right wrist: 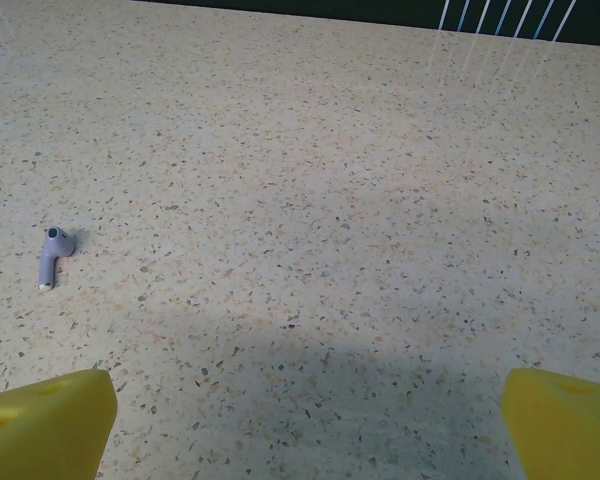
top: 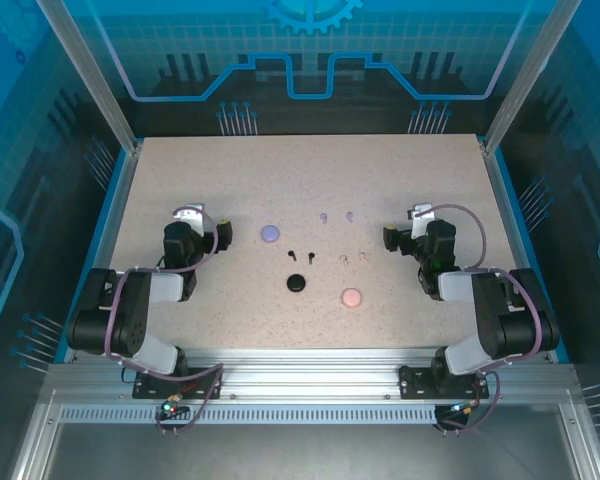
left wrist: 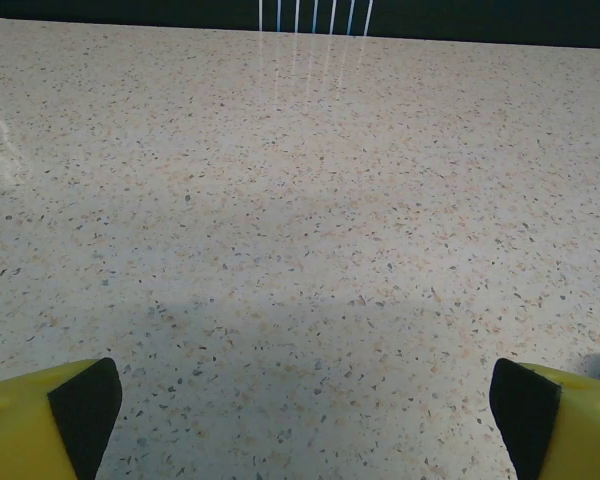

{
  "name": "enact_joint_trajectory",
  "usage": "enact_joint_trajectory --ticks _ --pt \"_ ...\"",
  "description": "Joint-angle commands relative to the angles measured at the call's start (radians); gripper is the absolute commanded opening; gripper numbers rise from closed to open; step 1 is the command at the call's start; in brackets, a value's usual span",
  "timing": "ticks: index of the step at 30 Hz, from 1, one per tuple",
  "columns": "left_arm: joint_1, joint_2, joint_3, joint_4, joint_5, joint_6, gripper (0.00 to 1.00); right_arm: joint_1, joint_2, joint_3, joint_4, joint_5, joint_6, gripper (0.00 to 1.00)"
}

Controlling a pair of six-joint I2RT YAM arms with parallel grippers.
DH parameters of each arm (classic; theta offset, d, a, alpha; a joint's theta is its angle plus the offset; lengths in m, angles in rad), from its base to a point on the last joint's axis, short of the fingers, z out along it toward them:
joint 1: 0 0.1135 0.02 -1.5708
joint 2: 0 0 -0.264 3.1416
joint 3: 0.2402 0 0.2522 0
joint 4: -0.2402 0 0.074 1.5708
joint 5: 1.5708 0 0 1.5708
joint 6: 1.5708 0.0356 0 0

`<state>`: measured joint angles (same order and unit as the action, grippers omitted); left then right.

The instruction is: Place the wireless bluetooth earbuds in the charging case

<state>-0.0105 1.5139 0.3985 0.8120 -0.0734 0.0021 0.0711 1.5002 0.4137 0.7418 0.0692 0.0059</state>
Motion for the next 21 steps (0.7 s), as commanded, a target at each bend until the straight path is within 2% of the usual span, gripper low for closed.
enact_joint_trajectory --ticks 1,21 --pt "-0.002 0.008 0.01 -0.002 -0.006 -0.002 0.99 -0.017 0.005 0.019 0.01 -0.016 -0.011 1.0" --pt "0.013 0.007 0.013 -0.014 0.02 -0.011 0.99 -0.024 0.005 0.019 0.008 -0.03 -0.006 1.0"
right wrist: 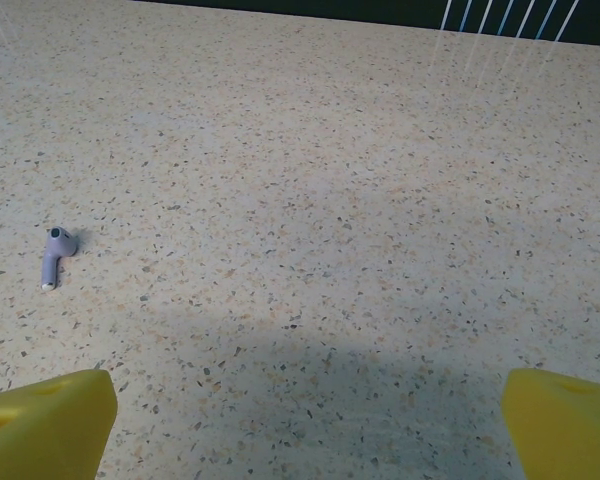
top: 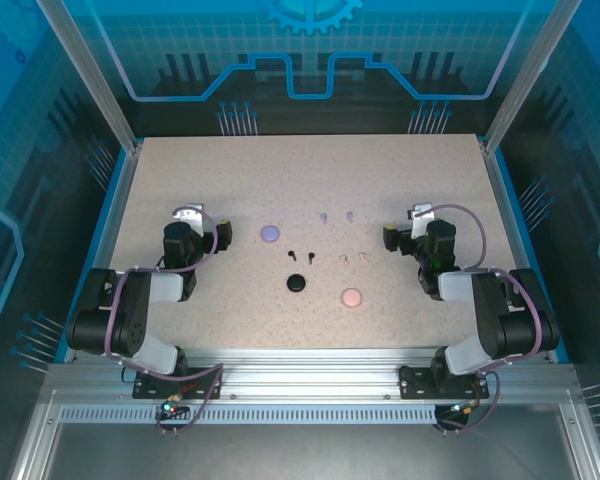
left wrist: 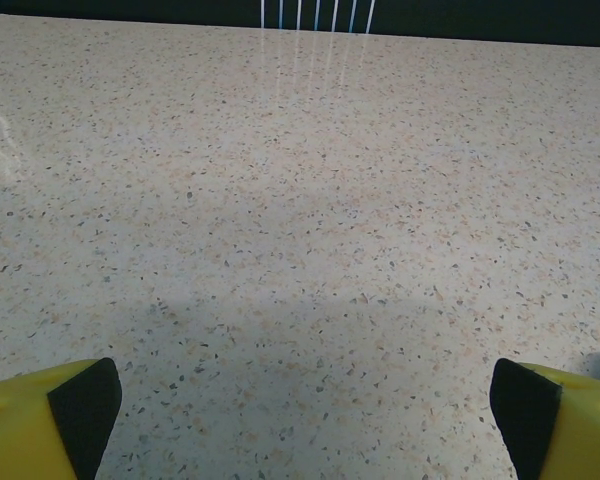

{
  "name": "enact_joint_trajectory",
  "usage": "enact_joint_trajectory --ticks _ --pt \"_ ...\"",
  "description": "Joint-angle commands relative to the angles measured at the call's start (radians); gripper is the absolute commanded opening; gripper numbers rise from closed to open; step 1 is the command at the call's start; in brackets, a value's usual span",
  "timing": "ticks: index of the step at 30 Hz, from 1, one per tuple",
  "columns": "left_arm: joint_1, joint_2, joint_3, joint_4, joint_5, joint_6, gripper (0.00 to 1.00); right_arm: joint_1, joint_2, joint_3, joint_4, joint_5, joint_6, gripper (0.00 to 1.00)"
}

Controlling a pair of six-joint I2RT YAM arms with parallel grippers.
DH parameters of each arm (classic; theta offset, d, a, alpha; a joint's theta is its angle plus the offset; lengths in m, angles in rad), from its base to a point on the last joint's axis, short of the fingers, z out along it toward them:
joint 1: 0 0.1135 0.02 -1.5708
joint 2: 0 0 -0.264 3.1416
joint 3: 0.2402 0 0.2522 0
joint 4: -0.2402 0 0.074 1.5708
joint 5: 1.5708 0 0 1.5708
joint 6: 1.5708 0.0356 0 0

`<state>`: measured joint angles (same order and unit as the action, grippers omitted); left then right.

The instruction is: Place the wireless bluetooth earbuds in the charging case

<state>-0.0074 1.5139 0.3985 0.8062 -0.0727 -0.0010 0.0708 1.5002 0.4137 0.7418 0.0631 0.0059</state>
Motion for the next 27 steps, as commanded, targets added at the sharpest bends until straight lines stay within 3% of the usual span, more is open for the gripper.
enact_joint_trajectory --ticks 1,18,27 --pt "0.009 0.007 0.014 -0.008 0.02 -0.008 0.99 -0.028 0.004 0.019 0.008 -0.034 -0.005 1.0" --pt "0.009 0.004 0.009 0.001 0.017 -0.008 0.99 -0.036 0.0 0.011 0.023 -0.032 0.005 1.0" --pt "0.009 -0.218 0.061 -0.265 -0.077 -0.055 0.99 -0.027 -0.227 0.13 -0.362 0.129 0.106 1.0"
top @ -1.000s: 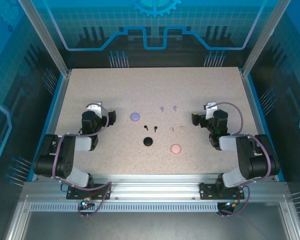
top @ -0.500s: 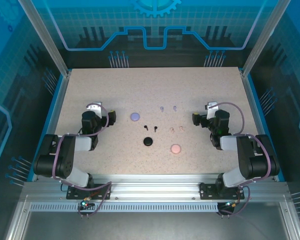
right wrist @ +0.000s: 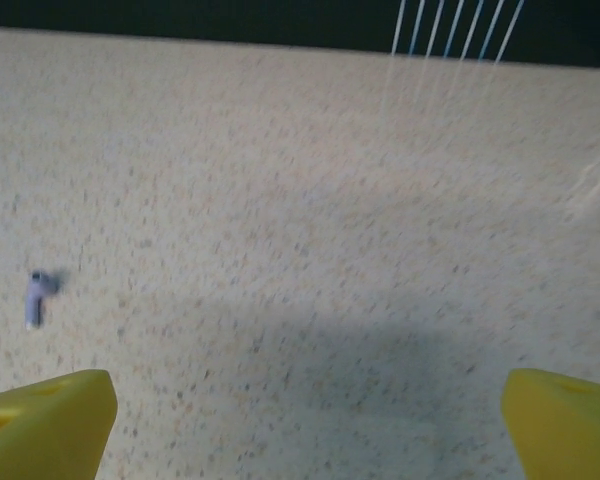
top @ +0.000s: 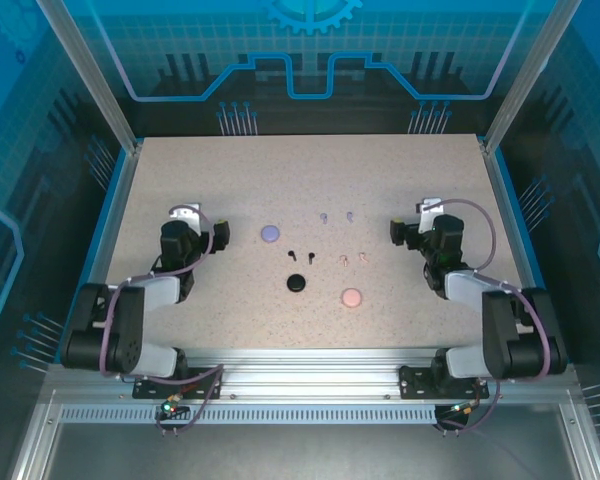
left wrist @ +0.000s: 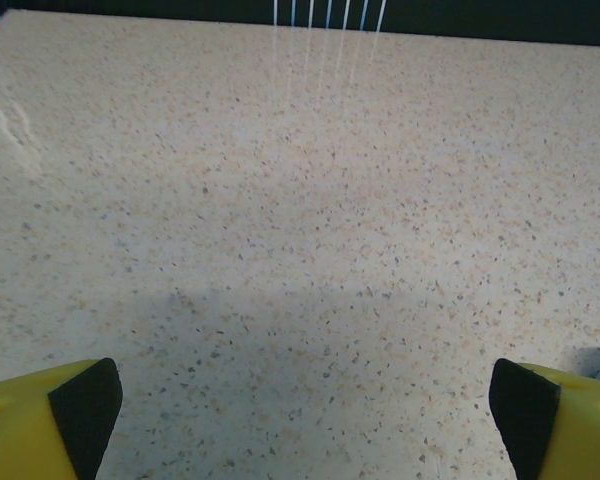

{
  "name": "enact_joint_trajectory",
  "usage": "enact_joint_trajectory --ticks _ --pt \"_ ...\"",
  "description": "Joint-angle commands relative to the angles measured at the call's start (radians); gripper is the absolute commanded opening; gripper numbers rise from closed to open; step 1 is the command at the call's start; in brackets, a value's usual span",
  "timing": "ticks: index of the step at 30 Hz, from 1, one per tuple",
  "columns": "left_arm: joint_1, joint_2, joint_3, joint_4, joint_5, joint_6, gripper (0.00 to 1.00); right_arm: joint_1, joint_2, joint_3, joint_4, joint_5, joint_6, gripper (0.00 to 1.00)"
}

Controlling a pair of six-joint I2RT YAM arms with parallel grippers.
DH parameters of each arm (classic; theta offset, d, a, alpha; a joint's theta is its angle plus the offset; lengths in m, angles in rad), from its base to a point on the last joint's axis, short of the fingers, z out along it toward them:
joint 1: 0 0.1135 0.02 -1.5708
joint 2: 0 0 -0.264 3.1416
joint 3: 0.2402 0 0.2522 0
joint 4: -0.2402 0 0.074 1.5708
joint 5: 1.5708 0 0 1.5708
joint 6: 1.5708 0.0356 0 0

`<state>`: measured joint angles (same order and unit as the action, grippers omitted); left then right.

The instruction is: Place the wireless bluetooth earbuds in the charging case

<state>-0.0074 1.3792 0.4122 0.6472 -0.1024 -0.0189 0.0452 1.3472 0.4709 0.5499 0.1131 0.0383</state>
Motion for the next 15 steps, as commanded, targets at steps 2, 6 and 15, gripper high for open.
enact_joint_trajectory --ticks 2,6,15 --pt "0.009 -0.14 0.074 -0.192 -0.043 -0.07 0.99 -0.005 -0.109 0.119 -0.267 0.089 0.149 1.0" --pt "0.008 -0.252 0.169 -0.441 -0.004 -0.151 0.99 -0.027 -0.116 0.286 -0.632 0.187 0.433 1.0" --pt "-0.022 -0.43 0.246 -0.748 0.07 -0.335 0.99 0.011 -0.066 0.444 -0.893 0.047 0.393 1.0"
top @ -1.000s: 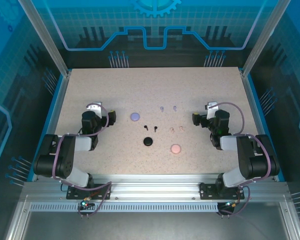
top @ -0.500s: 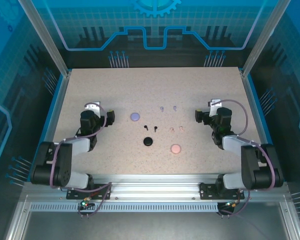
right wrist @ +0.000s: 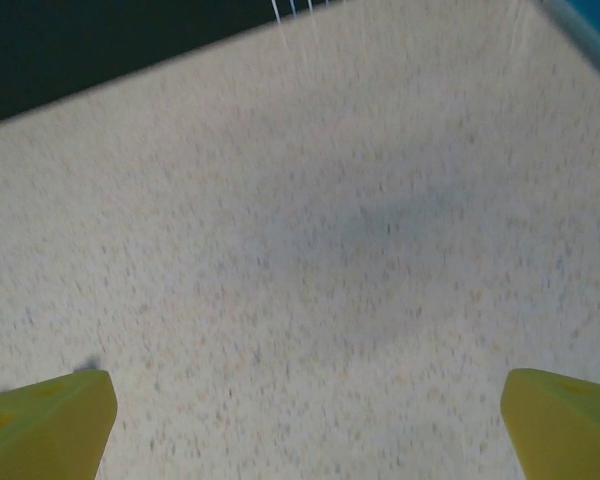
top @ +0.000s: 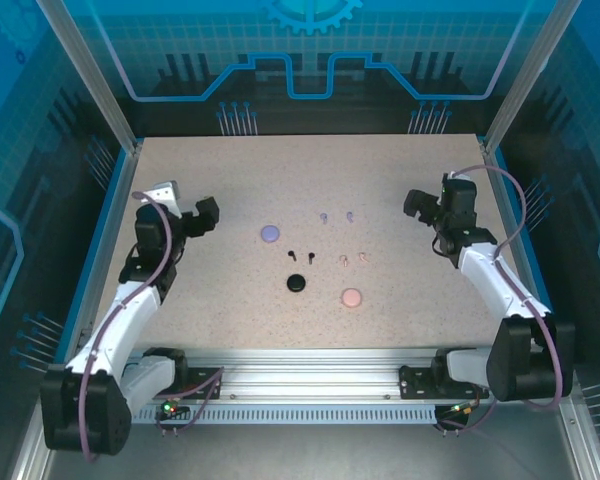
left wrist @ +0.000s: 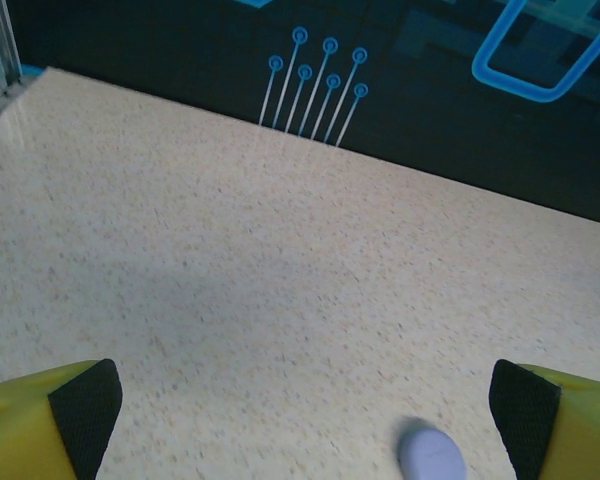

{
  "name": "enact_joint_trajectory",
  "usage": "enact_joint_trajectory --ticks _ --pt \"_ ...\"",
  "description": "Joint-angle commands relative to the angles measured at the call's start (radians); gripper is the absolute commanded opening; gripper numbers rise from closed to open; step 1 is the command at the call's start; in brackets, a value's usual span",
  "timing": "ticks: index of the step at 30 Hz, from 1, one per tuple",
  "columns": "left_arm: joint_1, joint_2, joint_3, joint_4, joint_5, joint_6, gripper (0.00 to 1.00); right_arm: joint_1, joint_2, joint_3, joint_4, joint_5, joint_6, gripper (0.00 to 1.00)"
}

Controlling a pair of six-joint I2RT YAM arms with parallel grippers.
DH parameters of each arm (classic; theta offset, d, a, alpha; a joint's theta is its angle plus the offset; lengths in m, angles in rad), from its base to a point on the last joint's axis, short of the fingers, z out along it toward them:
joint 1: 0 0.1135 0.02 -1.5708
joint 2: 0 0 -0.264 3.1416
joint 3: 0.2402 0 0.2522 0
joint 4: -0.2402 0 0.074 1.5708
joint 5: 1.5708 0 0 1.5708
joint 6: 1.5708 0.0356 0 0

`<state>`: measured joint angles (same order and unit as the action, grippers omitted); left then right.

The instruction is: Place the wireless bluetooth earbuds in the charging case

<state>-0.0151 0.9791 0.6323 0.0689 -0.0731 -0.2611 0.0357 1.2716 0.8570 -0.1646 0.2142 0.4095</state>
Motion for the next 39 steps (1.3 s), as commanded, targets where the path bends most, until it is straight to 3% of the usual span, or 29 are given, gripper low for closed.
enact_joint_trajectory --ticks 1,5,9,12,21,27,39 --pt "-0.019 -0.036 0.03 -0.192 0.047 -0.111 0.99 0.038 0.009 0.071 -0.213 -0.074 0.006 1.0" --pt "-0.046 -0.041 0.038 -0.246 0.045 -0.184 0.99 0.137 0.005 0.141 -0.376 -0.092 -0.016 0.97" --pt "-0.072 -0.032 0.048 -0.295 0.049 -0.259 0.99 0.308 0.004 0.185 -0.497 -0.038 0.014 0.95" --pt "-0.1 -0.009 0.069 -0.339 0.062 -0.29 0.99 0.441 0.019 0.212 -0.574 0.047 0.08 0.96" --pt "-0.221 0.096 0.117 -0.394 0.063 -0.322 0.99 0.697 0.096 0.232 -0.652 0.08 0.328 0.97" --pt "-0.287 0.168 0.145 -0.413 0.05 -0.347 0.99 0.757 0.159 0.271 -0.683 0.113 0.417 0.99" --pt "-0.327 0.271 0.231 -0.482 0.018 -0.355 0.99 0.76 0.259 0.34 -0.739 0.082 0.458 0.98"
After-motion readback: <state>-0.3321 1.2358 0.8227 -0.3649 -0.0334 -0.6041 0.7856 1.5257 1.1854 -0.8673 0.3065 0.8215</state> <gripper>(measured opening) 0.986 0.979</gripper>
